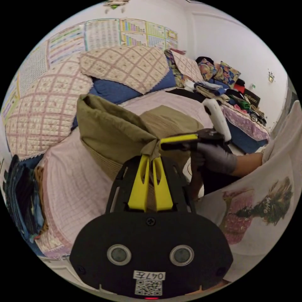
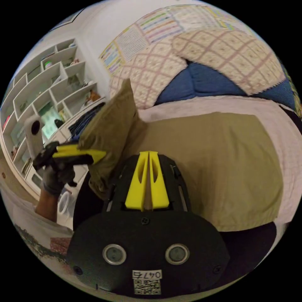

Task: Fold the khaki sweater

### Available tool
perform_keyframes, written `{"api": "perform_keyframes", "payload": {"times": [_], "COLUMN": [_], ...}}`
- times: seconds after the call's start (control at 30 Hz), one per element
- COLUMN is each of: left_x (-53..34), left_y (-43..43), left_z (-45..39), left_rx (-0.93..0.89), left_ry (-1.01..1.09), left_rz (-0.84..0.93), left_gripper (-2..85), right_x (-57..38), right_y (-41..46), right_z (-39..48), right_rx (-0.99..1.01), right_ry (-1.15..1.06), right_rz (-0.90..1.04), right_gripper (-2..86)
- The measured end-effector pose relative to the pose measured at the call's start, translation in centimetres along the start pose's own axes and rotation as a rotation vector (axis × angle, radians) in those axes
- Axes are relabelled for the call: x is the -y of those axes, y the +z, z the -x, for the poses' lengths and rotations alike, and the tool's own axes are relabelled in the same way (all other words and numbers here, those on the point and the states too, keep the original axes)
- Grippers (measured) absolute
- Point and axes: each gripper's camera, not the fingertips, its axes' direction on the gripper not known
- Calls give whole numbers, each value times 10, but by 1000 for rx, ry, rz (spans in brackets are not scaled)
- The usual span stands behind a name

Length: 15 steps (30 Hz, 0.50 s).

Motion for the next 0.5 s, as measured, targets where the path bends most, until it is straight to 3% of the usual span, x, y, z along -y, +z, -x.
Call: {"api": "perform_keyframes", "payload": {"times": [0.23, 0.5], "left_x": [42, 59], "left_y": [126, 185], "left_z": [-61, -179], "left_rx": [-124, 57], "left_ry": [-117, -21], "left_rz": [103, 242], "left_gripper": [-10, -9], "right_x": [57, 128], "right_y": [-18, 25], "right_z": [-35, -7], "right_rx": [37, 71], "right_ry": [9, -136], "right_rz": [-2, 69], "right_gripper": [68, 63]}}
